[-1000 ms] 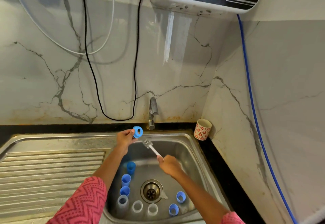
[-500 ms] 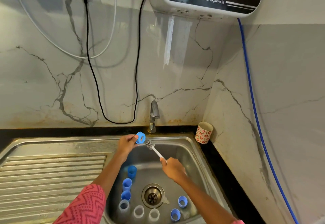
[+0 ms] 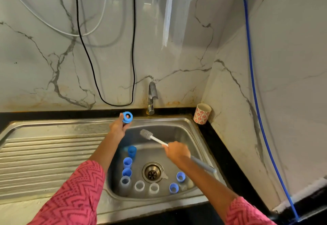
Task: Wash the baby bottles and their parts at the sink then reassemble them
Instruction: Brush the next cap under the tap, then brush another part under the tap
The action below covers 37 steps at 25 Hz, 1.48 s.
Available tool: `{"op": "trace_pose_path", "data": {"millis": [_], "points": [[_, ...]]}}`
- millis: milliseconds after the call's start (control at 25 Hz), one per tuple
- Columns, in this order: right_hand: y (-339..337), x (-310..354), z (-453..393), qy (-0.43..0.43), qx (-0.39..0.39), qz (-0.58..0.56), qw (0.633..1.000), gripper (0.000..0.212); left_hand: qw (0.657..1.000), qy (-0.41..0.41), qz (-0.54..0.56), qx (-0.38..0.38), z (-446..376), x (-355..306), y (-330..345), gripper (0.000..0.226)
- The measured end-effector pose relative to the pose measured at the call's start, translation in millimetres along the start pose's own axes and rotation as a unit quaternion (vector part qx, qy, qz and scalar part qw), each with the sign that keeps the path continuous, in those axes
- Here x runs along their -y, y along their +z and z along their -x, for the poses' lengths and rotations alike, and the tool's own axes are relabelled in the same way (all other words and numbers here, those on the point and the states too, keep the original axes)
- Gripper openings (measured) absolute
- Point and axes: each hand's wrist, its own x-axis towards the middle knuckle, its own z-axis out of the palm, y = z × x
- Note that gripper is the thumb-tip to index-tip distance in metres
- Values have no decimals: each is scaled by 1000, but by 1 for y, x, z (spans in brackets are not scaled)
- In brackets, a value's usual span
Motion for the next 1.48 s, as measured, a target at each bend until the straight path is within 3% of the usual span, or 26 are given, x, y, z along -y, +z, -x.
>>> {"op": "trace_pose_path", "data": {"millis": [120,280,400,600,640,760,920,1040,1200,1320,1480], "points": [[11,-33,-1,85,38,-31,995,48,980,13,-198,-9,-5,14,-3,42],[23,-53,2,105,104,22,989,40,898,-15,-435,70,0,65,-6,28],[38,-64,7,117,123,8,985,38,805,-38,-567,171,11,107,-9,4],[59,-79,6,161,160,-60,972,44,606,-22,-738,295,20,192,-18,9],[62,-81,7,162,163,-64,971,45,586,-18,-750,306,25,207,-19,12],[65,-89,2,156,164,-71,971,49,591,-47,-759,267,32,243,-18,18],[63,-96,-19,157,165,-84,970,49,525,-76,-796,290,33,257,-12,3],[65,-97,-34,147,163,-91,971,48,512,-77,-811,273,26,265,-17,18],[72,-92,-47,134,185,-101,968,48,526,-65,-819,220,11,259,-19,21],[76,-92,-54,123,195,-108,967,47,560,-54,-811,160,-5,254,-16,26],[83,-96,-68,110,195,-116,968,47,569,-69,-811,114,-17,253,-6,19]]}}
